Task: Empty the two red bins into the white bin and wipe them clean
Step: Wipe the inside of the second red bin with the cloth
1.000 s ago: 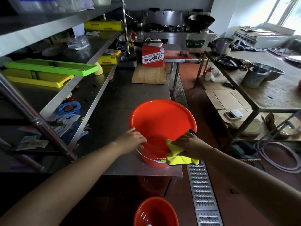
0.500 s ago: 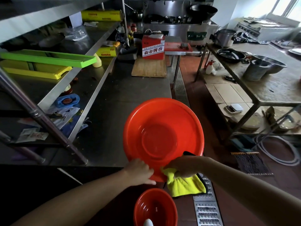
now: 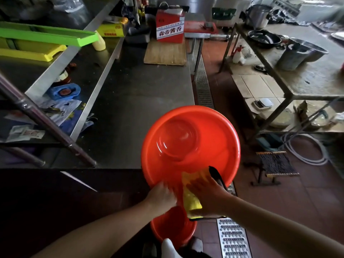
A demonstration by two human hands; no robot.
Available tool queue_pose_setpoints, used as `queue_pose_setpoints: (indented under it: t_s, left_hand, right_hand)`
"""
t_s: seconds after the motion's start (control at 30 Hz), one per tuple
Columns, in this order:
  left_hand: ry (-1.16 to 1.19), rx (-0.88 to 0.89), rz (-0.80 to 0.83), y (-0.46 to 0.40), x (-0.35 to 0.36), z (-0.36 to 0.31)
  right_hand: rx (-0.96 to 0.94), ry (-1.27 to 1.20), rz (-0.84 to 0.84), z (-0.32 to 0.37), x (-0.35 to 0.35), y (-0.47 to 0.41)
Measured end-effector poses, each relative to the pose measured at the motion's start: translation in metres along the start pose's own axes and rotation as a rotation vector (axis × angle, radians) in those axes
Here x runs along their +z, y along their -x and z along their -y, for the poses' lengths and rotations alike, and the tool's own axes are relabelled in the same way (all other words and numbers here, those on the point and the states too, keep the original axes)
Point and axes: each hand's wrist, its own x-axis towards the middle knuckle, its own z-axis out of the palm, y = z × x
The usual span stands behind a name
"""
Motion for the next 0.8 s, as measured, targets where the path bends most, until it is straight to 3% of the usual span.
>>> queue_pose_setpoints:
  t_s: [0.13,0.4,0.47,0.53,0.8]
  left_hand:
    - [0.041,-0.074,-0.052,-0.002,0.006,-0.014]
    - [0.149,-0.139,0.025,-0.009,0.005,-0.025]
    - [0.16,-0.133,0.061,-0.012,0.004,-0.031]
    - [0.113,-0.108,0.101,-0.011,0.001,-0.034]
    - [-0.041,0.002,0.155,-0.016,0.001,-0.03]
  right_hand:
    - [0.057,0.077,0.014,0.013,0.014,-0.001]
    - [-0.022,0.06,-0.242,0.008,0.016,0.001]
    - [-0.06,-0.03,-0.202,-0.002,0.026,0.0]
    - [-0.052,-0.108,-0.054,-0.008,0.033,-0.001]
    - [-0.05,-0.188,0.001,-0.018,0.047,-0.03]
